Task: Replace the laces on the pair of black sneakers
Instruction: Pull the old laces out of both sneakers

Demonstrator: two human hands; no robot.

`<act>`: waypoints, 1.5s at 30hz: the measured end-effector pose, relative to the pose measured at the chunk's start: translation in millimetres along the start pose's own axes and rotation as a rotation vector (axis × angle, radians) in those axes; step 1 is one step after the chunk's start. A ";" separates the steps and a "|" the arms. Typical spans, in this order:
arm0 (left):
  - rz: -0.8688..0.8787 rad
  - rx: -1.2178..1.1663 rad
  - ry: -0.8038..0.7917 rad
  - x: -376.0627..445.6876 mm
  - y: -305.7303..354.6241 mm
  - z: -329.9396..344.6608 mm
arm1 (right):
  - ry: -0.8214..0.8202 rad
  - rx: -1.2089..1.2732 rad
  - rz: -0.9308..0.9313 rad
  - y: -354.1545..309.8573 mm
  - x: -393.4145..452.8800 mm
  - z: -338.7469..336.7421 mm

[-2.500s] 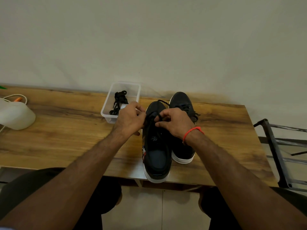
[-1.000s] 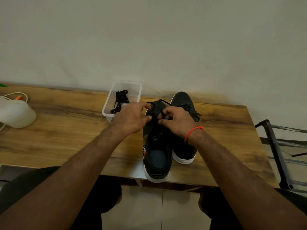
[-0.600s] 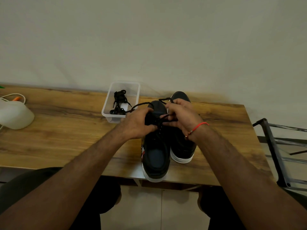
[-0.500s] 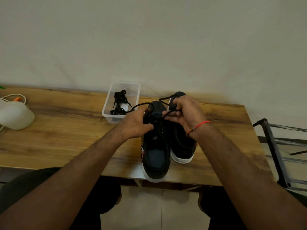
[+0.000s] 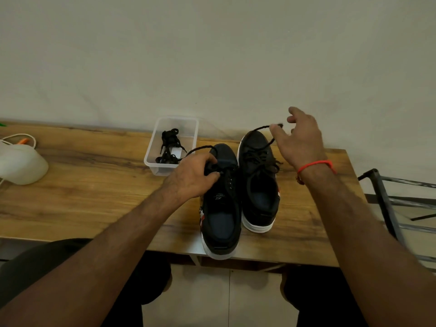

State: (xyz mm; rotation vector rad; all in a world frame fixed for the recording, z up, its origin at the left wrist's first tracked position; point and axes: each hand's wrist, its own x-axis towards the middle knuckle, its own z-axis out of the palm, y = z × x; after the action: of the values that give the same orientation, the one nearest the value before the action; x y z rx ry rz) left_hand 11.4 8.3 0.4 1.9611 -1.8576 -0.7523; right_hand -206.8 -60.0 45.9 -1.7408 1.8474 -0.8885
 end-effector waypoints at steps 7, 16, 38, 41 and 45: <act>0.197 0.167 0.188 5.7 7.0 13.9 | -0.323 -0.340 -0.178 -13.1 -40.1 40.5; 0.124 0.492 0.125 5.5 9.2 12.6 | -0.460 -0.808 -0.274 -17.7 -64.1 59.5; 0.094 0.300 0.140 6.4 3.6 4.0 | -0.498 -0.572 -0.019 -6.4 -50.7 34.5; 0.126 0.282 0.108 5.6 3.9 5.4 | -0.509 -0.568 -0.008 -6.1 -50.6 36.0; 0.191 0.325 0.060 6.3 4.4 12.3 | -0.470 -0.617 -0.073 -9.9 -58.5 39.6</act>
State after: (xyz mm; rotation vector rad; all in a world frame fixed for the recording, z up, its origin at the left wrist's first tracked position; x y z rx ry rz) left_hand 0.7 3.0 -7.8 1.9234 -2.2025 -0.3480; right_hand -165.8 -7.9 19.4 -2.1387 1.8359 0.1141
